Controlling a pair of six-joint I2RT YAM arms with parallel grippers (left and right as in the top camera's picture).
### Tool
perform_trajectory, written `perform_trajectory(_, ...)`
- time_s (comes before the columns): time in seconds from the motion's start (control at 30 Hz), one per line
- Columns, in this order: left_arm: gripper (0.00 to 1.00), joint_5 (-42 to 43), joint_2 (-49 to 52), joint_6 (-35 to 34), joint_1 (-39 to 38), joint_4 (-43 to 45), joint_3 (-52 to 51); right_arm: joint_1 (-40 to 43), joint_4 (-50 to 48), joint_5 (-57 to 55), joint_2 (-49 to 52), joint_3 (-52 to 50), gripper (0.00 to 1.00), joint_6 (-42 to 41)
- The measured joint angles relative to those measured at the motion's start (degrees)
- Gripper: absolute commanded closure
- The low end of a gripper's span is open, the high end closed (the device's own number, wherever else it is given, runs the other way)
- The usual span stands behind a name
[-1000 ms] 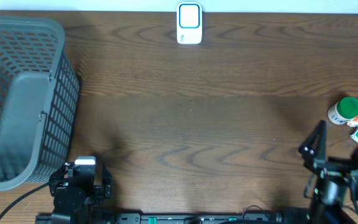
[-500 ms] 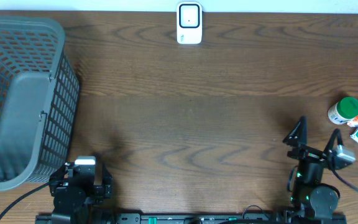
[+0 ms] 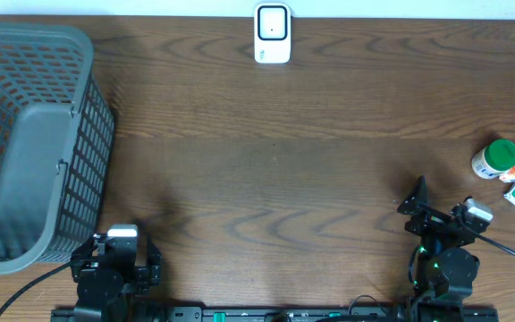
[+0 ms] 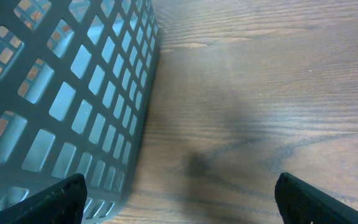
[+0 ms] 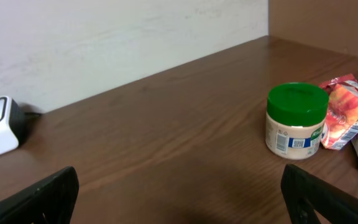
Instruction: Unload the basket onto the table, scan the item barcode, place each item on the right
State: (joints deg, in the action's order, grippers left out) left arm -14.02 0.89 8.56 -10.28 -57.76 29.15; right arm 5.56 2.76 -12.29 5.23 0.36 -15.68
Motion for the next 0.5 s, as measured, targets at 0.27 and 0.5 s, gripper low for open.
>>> perform_trajectory(0.27,0.05,0.00,0.00,0.00,0.00,0.00,0.00,0.00,0.00,0.00,0.07,0.00,0.01,0.02)
perform_trajectory(0.5,0.05,3.85,0.00,0.02,0.00,3.74,-0.31,0.00,0.00,-0.02,0.13,0.00,0.01,0.02)
